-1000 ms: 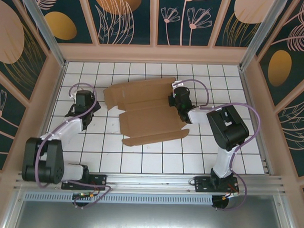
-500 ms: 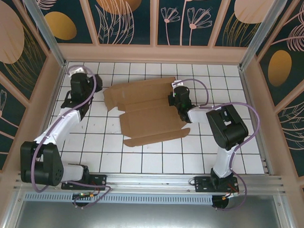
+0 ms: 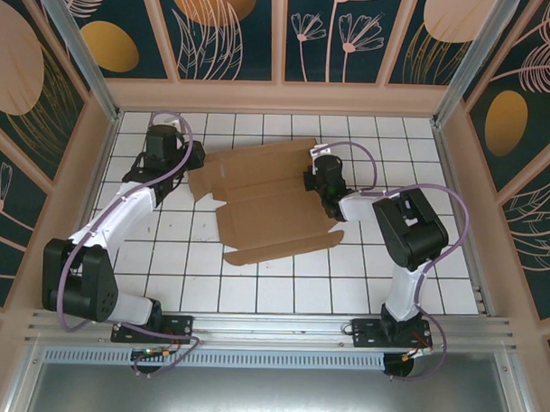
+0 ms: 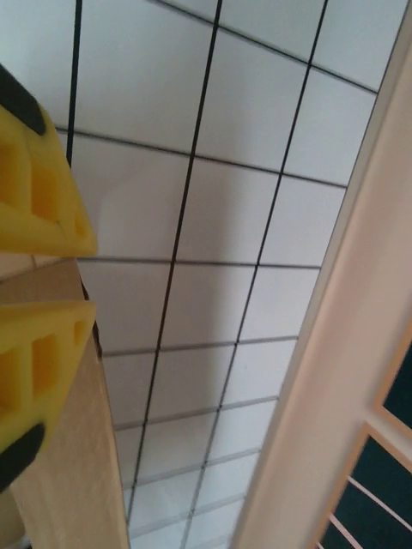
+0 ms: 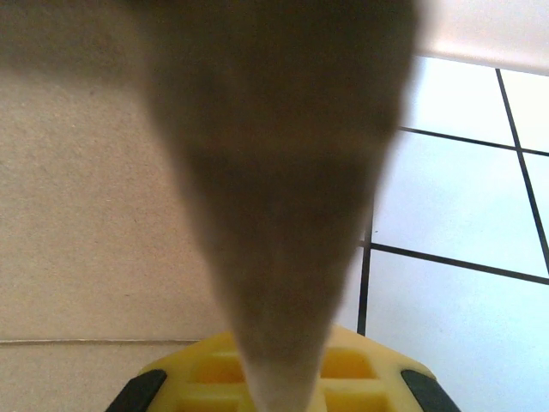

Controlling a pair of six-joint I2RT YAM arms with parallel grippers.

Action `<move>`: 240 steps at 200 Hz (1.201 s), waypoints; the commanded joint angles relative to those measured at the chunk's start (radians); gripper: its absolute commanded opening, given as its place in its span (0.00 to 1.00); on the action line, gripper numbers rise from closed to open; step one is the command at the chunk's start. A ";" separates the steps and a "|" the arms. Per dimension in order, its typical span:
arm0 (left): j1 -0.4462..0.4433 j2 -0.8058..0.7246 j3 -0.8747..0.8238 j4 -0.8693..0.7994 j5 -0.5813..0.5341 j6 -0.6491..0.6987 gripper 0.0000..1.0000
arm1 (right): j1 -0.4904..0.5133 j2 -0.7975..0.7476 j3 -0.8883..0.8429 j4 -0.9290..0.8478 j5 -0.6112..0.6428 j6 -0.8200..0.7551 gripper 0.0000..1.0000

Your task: Fold the paper box

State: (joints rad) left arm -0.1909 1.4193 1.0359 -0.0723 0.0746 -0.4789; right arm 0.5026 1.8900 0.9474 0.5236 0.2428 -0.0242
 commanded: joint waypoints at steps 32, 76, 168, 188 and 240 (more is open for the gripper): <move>0.000 0.000 0.019 -0.009 0.146 -0.081 0.04 | 0.002 0.058 -0.009 -0.122 -0.011 -0.016 0.06; -0.001 0.027 -0.032 0.013 0.136 -0.102 0.03 | 0.007 0.056 -0.009 -0.123 -0.010 -0.013 0.06; -0.034 0.092 -0.089 0.108 0.200 -0.185 0.02 | 0.016 0.062 -0.006 -0.131 -0.009 -0.007 0.06; -0.035 0.101 -0.095 0.131 0.212 -0.198 0.05 | 0.018 0.064 -0.007 -0.129 -0.009 -0.006 0.06; -0.036 0.125 -0.070 0.148 0.218 -0.169 0.19 | 0.019 0.061 -0.010 -0.131 0.003 -0.008 0.06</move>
State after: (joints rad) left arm -0.2237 1.5261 0.9459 0.0658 0.2878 -0.6773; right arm 0.5068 1.8988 0.9554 0.5270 0.2462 -0.0227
